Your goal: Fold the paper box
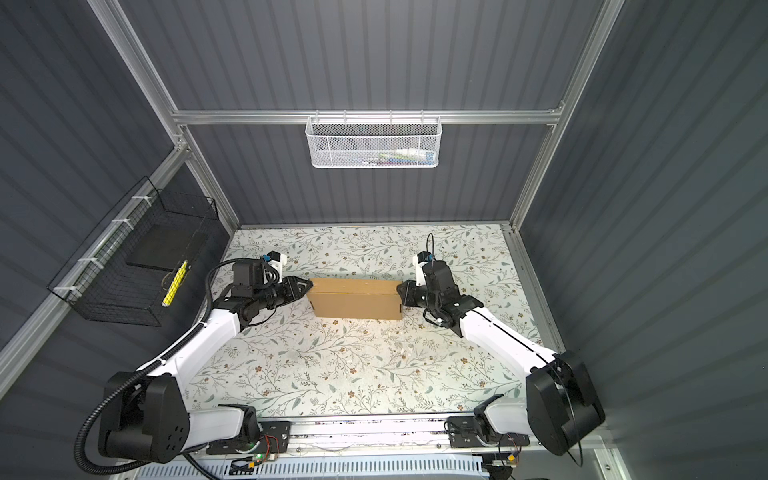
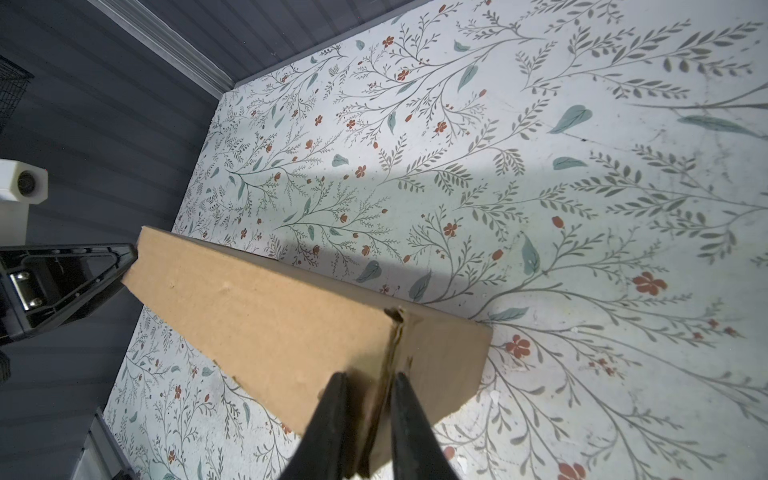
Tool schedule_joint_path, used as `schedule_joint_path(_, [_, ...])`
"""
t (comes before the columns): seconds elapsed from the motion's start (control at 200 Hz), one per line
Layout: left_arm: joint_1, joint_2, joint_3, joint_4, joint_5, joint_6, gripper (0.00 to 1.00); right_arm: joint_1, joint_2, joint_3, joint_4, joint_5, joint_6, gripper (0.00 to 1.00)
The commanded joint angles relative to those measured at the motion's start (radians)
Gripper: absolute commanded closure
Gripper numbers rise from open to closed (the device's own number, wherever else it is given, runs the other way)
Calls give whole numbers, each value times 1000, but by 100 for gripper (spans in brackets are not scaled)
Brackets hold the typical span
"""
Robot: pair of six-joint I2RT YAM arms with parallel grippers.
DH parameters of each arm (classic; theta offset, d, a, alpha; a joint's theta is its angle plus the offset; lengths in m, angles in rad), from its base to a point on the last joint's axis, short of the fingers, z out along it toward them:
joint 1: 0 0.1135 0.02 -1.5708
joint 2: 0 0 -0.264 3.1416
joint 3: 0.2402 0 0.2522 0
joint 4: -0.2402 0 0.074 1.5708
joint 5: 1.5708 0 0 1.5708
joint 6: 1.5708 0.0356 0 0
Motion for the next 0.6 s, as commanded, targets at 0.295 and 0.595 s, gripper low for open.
schedule_joint_path(0.295, [2,-27,-22,-97,19,12,63,3,1,-37,-135,-13,-16,78])
schedule_joint_path(0.595, [2,-44,-19,-106,26,7,63,4,-35,-69,-137,-11,-8,78])
